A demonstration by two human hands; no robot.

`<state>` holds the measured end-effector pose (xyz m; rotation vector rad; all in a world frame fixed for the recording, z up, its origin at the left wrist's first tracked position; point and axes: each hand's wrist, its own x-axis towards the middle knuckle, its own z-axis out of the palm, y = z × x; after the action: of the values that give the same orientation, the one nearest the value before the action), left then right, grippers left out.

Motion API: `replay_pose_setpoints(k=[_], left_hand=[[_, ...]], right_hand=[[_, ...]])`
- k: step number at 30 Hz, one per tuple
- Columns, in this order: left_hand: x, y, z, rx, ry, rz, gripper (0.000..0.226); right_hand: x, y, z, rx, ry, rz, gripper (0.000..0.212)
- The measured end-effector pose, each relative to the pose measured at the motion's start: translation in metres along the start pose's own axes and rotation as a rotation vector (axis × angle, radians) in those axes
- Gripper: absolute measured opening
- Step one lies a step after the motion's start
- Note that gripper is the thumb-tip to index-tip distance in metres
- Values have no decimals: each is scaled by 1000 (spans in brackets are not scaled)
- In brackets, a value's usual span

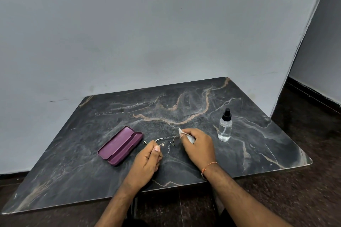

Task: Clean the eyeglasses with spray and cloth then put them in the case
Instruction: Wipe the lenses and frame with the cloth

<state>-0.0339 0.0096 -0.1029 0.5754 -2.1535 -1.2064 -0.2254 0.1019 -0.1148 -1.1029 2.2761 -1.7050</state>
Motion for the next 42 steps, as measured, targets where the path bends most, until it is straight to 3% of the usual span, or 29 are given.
replay_pose_setpoints(k=[10,19,28,36,42], left_hand=[[-1,3,1,-8,20,10,46],[-2,2,0,1,31,21,42],[-2,3,2,-13,36,0,39],[-1,3,1,-53,66,21,42],[1,-2,-1,-89,92,10,44]], right_hand=[[-9,-4,-1,-2,-140,-219,16],[1,3,3,-50,-9,-45,11],[-7,1,2,76,-132,-253,20],[-1,5,2,-15,-36,-9,13],[-7,0,2,28,-120,-215,19]])
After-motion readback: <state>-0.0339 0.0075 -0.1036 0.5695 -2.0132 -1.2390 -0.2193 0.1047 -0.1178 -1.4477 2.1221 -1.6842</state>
